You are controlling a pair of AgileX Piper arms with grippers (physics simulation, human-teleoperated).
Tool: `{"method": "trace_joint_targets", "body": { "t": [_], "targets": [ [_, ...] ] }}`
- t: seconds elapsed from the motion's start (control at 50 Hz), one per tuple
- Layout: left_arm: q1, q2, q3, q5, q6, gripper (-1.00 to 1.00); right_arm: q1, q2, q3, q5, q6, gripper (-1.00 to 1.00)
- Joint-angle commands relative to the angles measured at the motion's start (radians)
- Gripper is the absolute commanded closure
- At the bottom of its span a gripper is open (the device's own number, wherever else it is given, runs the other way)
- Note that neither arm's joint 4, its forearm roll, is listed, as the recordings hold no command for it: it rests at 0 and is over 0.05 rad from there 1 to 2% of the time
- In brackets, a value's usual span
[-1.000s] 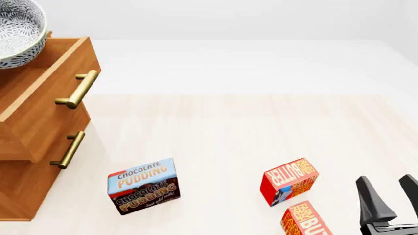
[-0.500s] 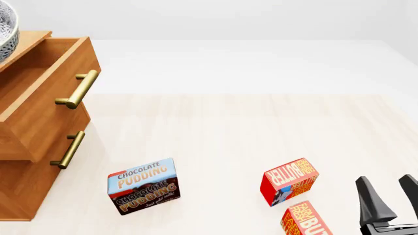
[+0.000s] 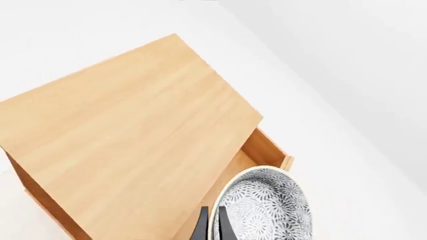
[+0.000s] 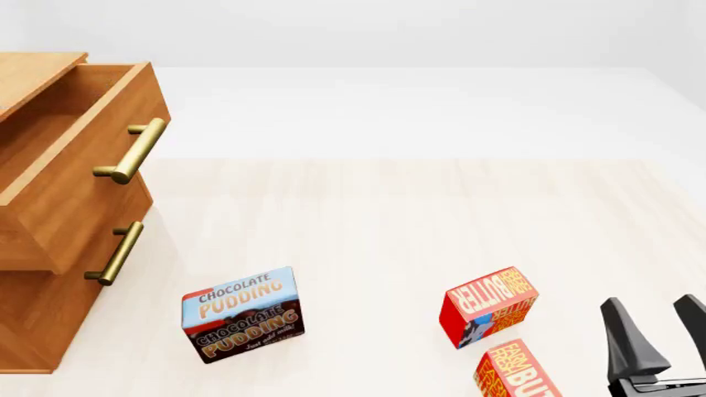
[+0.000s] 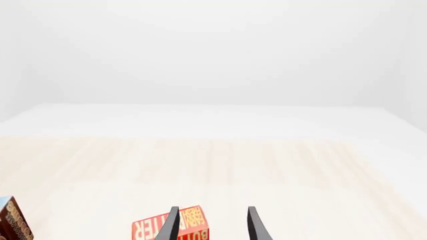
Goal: Put the bowl in the top drawer of the cabinet.
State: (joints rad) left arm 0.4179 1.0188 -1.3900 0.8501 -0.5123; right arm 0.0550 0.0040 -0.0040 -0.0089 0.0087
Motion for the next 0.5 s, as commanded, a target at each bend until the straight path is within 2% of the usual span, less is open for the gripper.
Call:
{"method": "trace_joint_targets", "body": {
  "t": [0.02, 0.14, 0.24, 0.5],
  "targets": [
    [0.063, 0.020, 0.018, -0.022, -0.027, 1.00, -0.002, 0.000, 0.000, 0.000, -0.001, -1.00],
    [0.090, 0.026, 0.053, -0.033, -0.045, 1.00, -0.001, 0.000, 0.000, 0.000, -0.001, -1.00],
    [0.115, 0.046, 0.017, -0.029, -0.042, 1.00, -0.001, -0.001, 0.000, -0.001, -0.002, -1.00],
    [0.144, 0.059, 0.025, -0.039, -0.063, 1.00, 0.000, -0.001, 0.000, -0.002, -0.003, -1.00]
  ]
}}
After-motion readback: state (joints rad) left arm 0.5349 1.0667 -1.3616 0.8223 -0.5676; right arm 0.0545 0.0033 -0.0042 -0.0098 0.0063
